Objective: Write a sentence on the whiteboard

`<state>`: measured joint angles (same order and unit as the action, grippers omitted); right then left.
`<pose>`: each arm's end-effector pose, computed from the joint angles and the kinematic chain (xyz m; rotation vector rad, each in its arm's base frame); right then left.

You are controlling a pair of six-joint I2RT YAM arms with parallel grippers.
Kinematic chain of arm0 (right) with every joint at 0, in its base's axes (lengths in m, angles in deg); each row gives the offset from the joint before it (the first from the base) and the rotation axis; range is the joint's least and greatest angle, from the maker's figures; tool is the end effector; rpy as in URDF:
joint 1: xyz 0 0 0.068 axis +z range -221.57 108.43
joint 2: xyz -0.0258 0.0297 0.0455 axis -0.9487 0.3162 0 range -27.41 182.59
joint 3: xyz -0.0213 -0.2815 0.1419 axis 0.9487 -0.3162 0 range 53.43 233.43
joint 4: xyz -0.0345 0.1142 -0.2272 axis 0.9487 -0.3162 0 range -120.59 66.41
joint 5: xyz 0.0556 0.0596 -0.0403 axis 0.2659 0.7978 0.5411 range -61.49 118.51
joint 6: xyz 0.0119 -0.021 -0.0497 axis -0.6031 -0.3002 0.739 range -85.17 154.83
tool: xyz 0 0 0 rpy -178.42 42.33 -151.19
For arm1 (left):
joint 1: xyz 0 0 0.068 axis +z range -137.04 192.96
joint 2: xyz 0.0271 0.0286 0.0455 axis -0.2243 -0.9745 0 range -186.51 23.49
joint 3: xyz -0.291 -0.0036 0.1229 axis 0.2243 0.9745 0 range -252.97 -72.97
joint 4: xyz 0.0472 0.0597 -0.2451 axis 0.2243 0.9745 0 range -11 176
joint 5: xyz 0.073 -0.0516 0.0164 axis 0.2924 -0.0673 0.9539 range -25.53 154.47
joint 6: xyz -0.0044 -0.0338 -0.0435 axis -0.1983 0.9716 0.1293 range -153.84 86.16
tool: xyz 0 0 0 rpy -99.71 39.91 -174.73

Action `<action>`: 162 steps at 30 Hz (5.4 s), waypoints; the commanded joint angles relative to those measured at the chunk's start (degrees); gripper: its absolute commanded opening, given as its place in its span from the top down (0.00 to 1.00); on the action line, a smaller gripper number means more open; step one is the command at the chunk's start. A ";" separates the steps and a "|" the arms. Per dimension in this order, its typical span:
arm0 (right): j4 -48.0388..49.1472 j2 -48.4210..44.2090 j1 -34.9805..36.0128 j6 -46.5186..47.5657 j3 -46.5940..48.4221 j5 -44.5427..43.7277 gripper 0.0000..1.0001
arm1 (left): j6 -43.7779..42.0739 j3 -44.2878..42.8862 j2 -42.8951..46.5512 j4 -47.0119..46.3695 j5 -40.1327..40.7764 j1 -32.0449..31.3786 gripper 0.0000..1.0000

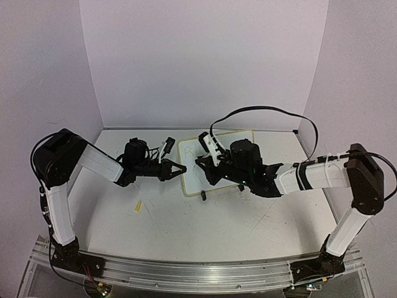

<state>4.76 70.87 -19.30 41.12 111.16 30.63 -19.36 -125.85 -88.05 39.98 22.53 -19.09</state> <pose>0.2404 0.3130 0.2849 -0.9161 1.5780 0.6062 0.3301 -0.2363 0.1923 0.8185 1.8468 -1.2295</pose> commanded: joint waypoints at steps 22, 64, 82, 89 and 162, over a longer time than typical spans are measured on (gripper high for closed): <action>0.58 9.82 0.43 2.12 10.06 -8.35 1.00 | -4.30 -0.99 -0.69 5.52 7.67 0.64 1.00; 2.65 11.39 2.62 -2.83 3.84 -9.40 1.00 | -4.63 -0.70 -0.26 5.81 7.79 0.63 1.00; 2.84 7.58 0.21 -2.92 7.74 -9.54 1.00 | -4.81 -0.33 0.20 5.93 7.91 0.67 1.00; 2.85 7.81 -0.13 -2.62 8.55 -10.50 1.00 | -4.81 -0.64 0.01 5.91 7.92 0.68 1.00; 2.61 11.89 0.00 -9.44 1.79 -8.66 1.00 | -4.72 -0.80 -0.36 6.24 7.57 0.66 1.00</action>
<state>7.19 80.75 -18.91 32.71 114.04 23.49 -20.10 -126.16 -88.01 40.86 22.82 -19.12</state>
